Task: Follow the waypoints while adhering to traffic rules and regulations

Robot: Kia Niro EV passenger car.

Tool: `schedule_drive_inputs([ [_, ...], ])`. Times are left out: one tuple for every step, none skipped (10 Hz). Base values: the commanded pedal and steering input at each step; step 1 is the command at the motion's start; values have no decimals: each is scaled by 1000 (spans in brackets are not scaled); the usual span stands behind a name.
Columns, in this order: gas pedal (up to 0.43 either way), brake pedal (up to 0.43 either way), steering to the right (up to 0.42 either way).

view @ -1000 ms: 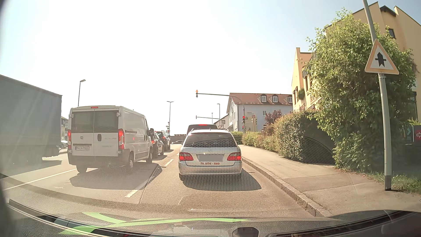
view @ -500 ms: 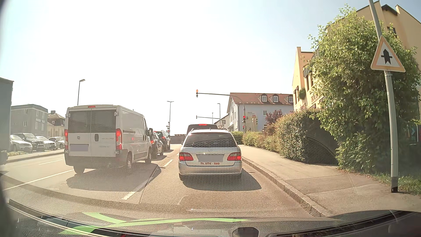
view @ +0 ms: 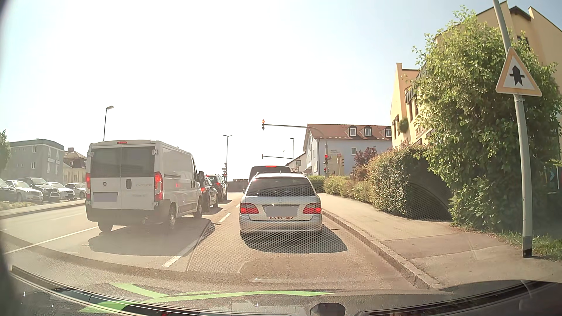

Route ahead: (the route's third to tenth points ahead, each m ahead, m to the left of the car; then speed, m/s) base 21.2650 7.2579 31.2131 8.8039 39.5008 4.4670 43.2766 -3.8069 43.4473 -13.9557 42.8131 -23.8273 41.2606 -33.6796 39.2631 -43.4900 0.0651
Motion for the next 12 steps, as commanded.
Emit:
schedule_drive_inputs([
  [0, 195, -15],
  [0, 195, -15],
  [0, 195, -15],
  [0, 195, -13],
  [0, 195, -13],
  [0, 201, -12],
  [0, 201, -12],
  [0, 201, -12],
  [0, 201, -12],
  [0, 201, -11],
  [0, 201, -12],
  [0, 201, -12],
])
